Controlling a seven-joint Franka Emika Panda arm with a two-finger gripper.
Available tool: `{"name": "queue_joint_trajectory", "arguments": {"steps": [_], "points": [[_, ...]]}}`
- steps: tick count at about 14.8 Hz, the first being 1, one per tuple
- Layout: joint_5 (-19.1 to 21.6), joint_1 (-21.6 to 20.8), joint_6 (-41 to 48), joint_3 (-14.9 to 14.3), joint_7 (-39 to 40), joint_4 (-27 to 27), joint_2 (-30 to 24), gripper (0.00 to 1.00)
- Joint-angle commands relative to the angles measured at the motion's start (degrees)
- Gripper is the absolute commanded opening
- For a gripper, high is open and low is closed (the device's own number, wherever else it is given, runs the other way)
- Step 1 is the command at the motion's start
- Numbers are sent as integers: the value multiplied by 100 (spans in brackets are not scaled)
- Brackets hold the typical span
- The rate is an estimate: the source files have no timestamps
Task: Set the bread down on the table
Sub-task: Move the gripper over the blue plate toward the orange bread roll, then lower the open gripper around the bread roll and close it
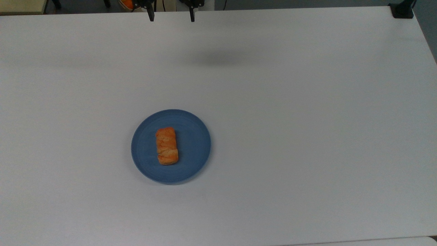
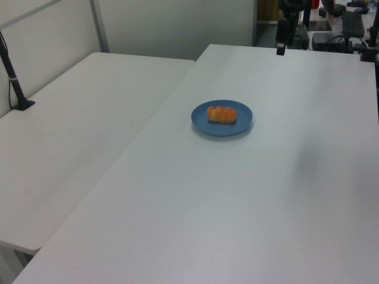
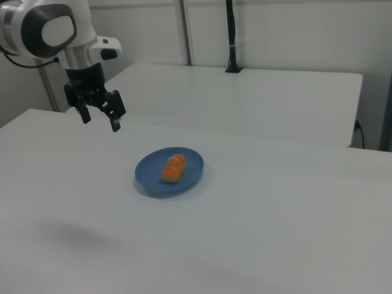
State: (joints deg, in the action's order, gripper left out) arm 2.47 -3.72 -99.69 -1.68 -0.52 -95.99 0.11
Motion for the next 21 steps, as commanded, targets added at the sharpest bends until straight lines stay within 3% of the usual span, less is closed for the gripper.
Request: {"name": "queue_joint_trajectory", "arguments": {"steps": [1, 10, 17, 21], "points": [[-9, -14, -550, -8, 96, 18, 339, 100], [-106, 117, -2439, -61, 580, 45, 999, 100], [-185, 100, -3521, -69, 26, 185, 1860, 100], [-527, 74, -3943, -69, -360, 273, 2317, 100]]}}
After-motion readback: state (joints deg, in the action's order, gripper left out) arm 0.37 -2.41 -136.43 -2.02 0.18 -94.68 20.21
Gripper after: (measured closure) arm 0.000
